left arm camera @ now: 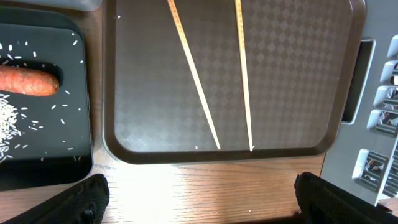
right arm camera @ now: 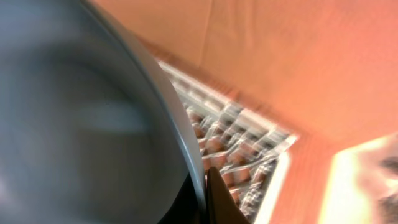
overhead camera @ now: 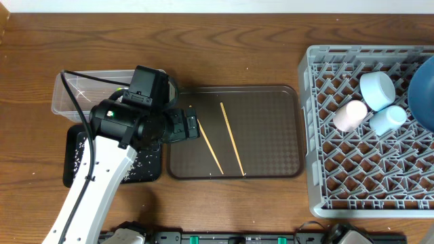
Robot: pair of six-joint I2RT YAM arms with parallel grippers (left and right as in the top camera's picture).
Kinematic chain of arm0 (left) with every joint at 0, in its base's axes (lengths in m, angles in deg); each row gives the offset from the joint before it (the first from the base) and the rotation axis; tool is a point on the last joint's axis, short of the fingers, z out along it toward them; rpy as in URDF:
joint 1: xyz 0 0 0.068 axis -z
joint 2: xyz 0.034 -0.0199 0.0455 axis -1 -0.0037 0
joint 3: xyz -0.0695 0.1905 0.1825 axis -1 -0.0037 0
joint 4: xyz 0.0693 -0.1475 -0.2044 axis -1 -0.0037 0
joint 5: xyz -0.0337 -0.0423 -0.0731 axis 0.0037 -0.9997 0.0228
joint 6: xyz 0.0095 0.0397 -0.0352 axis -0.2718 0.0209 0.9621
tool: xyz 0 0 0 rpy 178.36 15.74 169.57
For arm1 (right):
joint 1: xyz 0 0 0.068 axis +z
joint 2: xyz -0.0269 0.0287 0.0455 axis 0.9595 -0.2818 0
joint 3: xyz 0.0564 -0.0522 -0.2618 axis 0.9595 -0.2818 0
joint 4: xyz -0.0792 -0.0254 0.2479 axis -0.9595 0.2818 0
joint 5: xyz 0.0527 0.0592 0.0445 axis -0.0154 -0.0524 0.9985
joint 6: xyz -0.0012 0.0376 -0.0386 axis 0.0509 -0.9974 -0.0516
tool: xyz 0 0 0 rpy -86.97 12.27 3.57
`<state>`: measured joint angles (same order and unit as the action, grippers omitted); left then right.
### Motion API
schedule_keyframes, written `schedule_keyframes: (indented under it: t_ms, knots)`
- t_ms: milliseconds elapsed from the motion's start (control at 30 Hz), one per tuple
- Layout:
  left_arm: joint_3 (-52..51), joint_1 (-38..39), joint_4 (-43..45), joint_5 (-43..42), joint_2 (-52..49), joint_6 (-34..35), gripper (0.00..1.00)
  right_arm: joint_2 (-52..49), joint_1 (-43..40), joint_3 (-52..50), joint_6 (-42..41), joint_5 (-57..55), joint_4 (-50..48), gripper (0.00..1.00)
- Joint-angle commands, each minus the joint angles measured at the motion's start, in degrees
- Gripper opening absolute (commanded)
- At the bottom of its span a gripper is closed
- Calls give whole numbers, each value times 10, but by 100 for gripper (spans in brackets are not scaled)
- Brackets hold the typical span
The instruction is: Sort waste into correct bins and load items into the dishwasher rack
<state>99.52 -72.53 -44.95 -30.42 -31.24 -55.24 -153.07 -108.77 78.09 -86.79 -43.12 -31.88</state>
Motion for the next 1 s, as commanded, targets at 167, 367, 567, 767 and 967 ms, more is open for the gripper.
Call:
schedule_keyframes:
  t_ms: [167,367,567,767,967]
  knots:
    - [11,-3,-2,3,4,-1,98,-101,131,7,355,-386,-130,1]
    - [11,-3,-2,3,4,-1,98,-169,170,7,617,-485,-271,1]
    - [11,-3,-2,3,4,-1,98,-207,173,7,826,-501,-341,1]
    - [11,-3,-2,3,4,-1,98,-230,158,7,846,-501,-341,1]
    - [11,-3,-2,3,4,-1,98,-232,133,2,845,-501,-320,1]
